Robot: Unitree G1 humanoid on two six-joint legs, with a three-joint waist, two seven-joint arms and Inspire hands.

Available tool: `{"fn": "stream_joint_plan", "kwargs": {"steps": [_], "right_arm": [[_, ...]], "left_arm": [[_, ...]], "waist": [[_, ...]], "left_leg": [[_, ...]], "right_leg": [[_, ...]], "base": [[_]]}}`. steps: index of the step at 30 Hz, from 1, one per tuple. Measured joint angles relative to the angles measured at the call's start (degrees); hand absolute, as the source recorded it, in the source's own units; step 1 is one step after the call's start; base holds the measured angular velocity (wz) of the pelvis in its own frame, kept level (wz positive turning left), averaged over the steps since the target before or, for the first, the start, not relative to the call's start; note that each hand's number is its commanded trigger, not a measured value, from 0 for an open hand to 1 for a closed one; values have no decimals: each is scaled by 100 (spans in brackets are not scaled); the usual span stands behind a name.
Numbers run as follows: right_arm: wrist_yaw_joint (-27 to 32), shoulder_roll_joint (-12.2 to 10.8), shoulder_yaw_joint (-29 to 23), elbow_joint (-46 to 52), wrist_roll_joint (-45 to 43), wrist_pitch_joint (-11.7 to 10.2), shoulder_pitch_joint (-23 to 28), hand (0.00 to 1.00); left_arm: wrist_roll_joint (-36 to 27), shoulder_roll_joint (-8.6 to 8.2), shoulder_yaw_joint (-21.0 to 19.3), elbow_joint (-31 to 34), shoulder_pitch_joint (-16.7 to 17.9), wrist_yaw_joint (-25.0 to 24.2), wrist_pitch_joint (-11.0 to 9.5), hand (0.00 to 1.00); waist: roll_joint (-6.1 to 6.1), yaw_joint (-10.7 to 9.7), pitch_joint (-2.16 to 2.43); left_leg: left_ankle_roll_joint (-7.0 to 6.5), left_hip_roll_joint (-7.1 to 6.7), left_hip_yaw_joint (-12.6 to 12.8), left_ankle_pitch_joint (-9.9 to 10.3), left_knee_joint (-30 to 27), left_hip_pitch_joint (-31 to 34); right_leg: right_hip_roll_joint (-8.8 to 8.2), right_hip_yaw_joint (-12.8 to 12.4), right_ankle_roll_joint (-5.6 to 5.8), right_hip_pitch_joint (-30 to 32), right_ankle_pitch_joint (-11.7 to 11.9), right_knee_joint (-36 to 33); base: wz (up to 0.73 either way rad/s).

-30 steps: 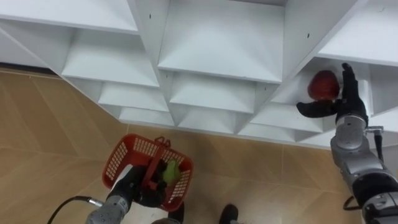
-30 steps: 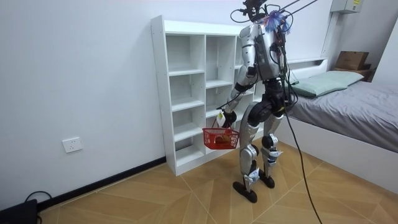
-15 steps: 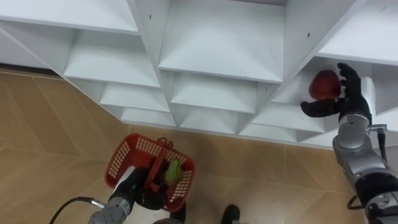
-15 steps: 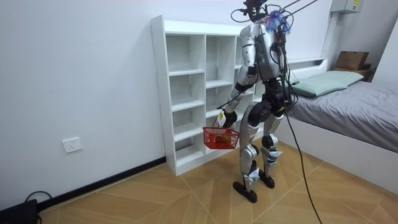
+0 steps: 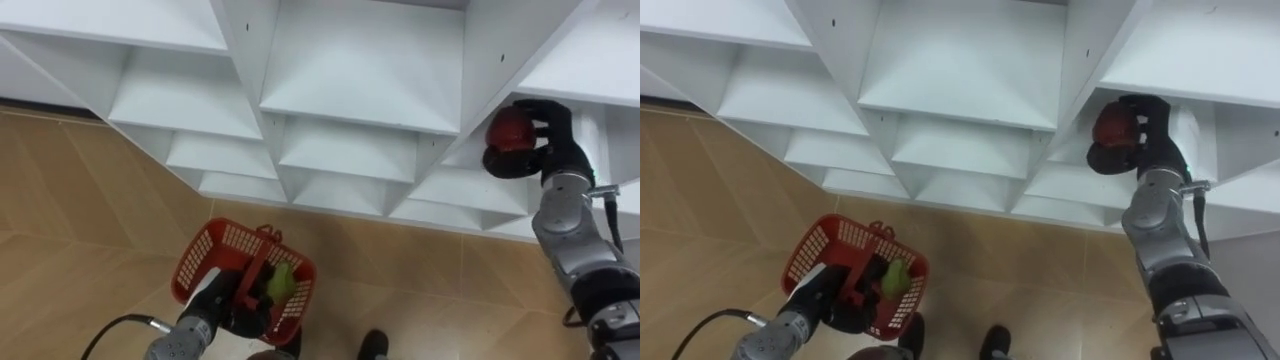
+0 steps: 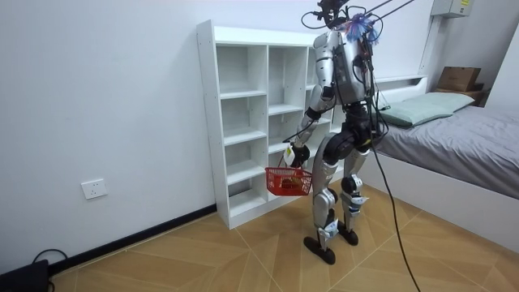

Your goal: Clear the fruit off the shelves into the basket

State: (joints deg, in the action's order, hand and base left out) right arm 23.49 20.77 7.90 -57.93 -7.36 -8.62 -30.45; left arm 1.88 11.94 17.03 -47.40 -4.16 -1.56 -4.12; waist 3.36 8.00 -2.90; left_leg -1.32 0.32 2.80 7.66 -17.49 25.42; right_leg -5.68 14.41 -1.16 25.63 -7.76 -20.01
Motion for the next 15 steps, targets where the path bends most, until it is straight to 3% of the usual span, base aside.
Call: {"fn": "stream_joint_plan", "kwargs": {"steps": [15], "right_arm": [[-174, -1, 15, 30, 15, 0, -8, 100]], "left_arm": [[3, 4, -3, -112, -147, -29, 1, 100]], "waist": [[3, -2, -2]], "left_leg": [[-5, -6, 29, -3, -17, -8]], "right_leg": [[-7, -10, 1, -9, -1, -3]], "base": [[0]]}}
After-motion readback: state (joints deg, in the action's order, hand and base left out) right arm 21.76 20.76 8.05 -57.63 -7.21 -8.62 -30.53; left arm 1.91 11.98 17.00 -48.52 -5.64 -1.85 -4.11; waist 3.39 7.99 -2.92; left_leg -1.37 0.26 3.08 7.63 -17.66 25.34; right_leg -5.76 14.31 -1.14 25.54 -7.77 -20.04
